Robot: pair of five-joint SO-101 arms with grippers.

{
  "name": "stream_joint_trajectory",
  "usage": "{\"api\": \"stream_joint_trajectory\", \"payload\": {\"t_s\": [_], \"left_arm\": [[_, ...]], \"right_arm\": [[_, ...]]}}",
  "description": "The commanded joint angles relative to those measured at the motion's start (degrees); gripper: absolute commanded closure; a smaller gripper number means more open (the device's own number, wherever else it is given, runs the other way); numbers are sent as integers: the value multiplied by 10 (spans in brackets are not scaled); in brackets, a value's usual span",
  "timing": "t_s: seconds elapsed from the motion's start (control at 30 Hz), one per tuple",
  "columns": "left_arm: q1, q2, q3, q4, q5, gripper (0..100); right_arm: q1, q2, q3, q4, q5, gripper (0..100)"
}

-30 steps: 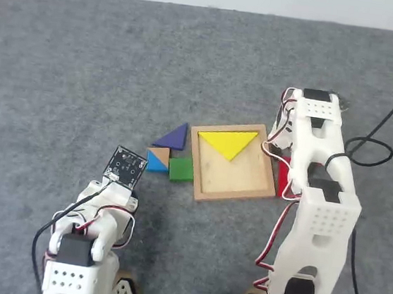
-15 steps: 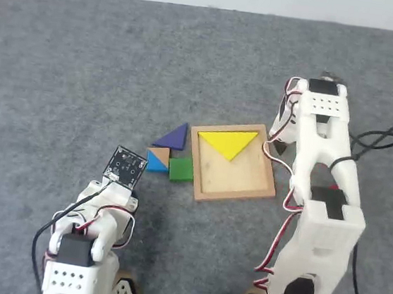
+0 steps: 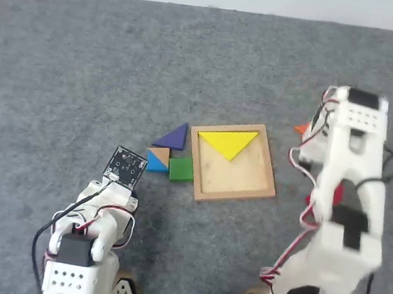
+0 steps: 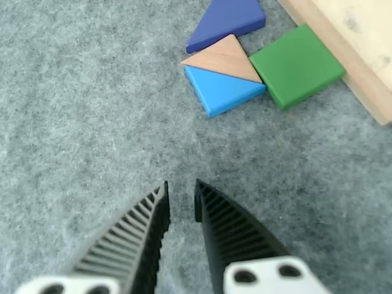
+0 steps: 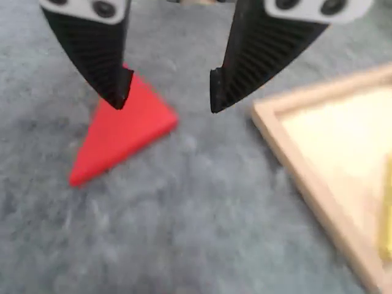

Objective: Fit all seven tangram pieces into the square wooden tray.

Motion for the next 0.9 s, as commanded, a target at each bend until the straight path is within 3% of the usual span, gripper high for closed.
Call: {"api": "stream_joint_trajectory", "payload": {"t_s": [0.0, 0.1, 0.23, 0.5, 0.7, 0.87], "left_arm": [[3, -13, -6, 4, 3, 935], [3, -13, -6, 4, 3, 935], [3, -13, -6, 4, 3, 935], [3, -13, -6, 4, 3, 935], [3, -13, -6, 4, 3, 935], [3, -13, -6, 4, 3, 935]], "right_arm": [[7, -198, 223, -110, 74, 779], [7, -306, 357, -186, 84, 790], [4, -365, 416, -178, 138, 790], [7, -366, 427, -205, 144, 783], [7, -340, 426, -211, 156, 671], [44, -270, 426, -276, 126, 696]]}}
